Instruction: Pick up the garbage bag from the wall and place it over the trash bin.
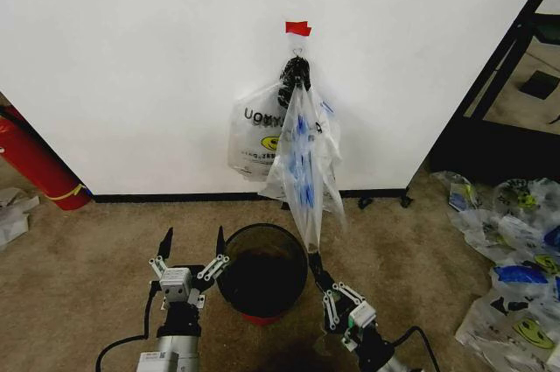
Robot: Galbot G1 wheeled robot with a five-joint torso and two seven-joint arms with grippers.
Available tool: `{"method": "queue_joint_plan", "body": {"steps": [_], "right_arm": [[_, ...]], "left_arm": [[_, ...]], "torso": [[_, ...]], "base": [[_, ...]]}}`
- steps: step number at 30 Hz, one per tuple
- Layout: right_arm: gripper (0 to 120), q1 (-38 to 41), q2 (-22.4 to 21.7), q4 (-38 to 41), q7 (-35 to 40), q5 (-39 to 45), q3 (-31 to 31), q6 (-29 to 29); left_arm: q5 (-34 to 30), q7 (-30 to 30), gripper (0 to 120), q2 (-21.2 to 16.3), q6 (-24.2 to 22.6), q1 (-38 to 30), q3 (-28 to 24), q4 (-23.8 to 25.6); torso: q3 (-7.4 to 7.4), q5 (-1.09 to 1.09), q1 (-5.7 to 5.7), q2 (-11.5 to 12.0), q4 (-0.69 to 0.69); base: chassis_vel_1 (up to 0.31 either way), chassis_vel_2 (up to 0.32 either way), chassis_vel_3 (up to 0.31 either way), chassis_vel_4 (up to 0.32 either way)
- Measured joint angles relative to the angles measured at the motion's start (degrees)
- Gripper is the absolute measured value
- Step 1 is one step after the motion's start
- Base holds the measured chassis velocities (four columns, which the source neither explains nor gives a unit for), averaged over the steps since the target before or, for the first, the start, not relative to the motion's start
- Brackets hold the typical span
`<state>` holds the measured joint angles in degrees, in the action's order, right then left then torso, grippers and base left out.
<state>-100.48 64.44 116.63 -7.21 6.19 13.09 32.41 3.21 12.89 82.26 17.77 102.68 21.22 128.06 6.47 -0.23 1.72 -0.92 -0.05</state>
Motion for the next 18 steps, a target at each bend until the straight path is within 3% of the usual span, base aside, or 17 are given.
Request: {"method": "queue_joint_plan", "body": {"steps": [12,18], "right_arm": [[0,-1.4,0.7,-0.5,0.0,-0.5,0.1,1.5],[0,2.4,2.3,2.5,3.3,4.0,1.0,-3.0]], "left_arm": [[-0.2,0.0,100,-0.4,-0.1,-0.2,0.0,-0.1],[-2.3,0.0,100,-2.4,-1.8,-1.0,-0.2,1.5]], "torso": [[0.00,0.00,0.00,0.0,-0.01],[0.00,-0.01,0.00,0.0,-0.01]], "base": [[0.000,0.000,0.000,0.000],[0.000,0.000,0.000,0.000]]}}
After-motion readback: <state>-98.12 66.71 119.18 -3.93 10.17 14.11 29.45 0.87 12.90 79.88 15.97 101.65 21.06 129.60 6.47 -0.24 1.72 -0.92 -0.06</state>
